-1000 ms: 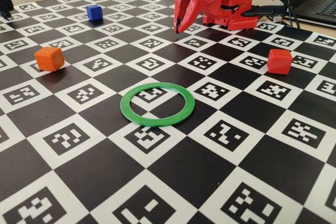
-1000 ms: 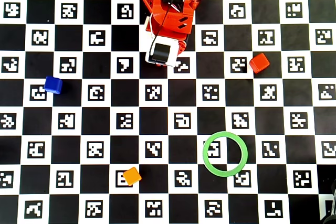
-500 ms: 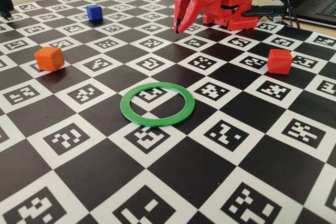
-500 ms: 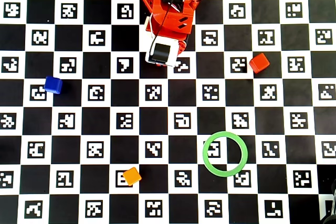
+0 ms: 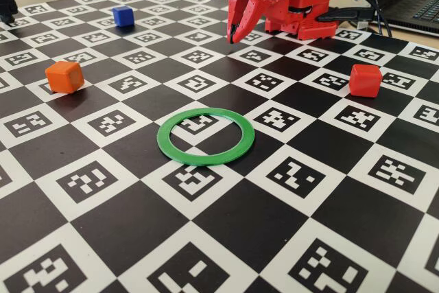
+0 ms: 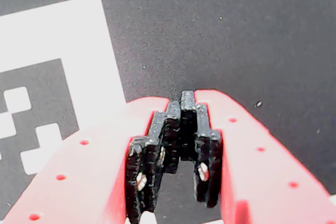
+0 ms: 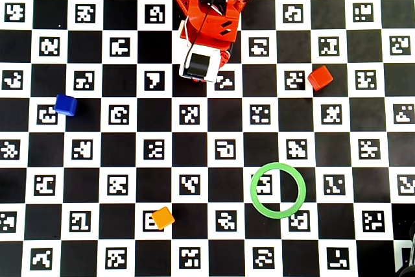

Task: Grab the red cube then put it in the green circle then put the blue cube on top and finally the orange cube on top

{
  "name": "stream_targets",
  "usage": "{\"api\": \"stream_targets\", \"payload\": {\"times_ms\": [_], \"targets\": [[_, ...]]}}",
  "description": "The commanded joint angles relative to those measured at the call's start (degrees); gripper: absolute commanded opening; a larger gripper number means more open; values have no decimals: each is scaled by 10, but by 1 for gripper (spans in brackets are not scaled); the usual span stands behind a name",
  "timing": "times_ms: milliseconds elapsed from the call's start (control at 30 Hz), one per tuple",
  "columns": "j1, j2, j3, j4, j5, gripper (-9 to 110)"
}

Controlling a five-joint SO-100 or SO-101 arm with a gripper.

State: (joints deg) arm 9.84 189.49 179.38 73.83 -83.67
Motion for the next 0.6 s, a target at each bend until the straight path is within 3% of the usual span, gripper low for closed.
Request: {"api": "stream_targets", "payload": {"times_ms": [0, 300, 567], "targets": [[-16, 28, 30, 16, 9, -5], [-93, -147, -181, 2, 151, -5], [-215, -359, -473, 99, 362, -1]]}}
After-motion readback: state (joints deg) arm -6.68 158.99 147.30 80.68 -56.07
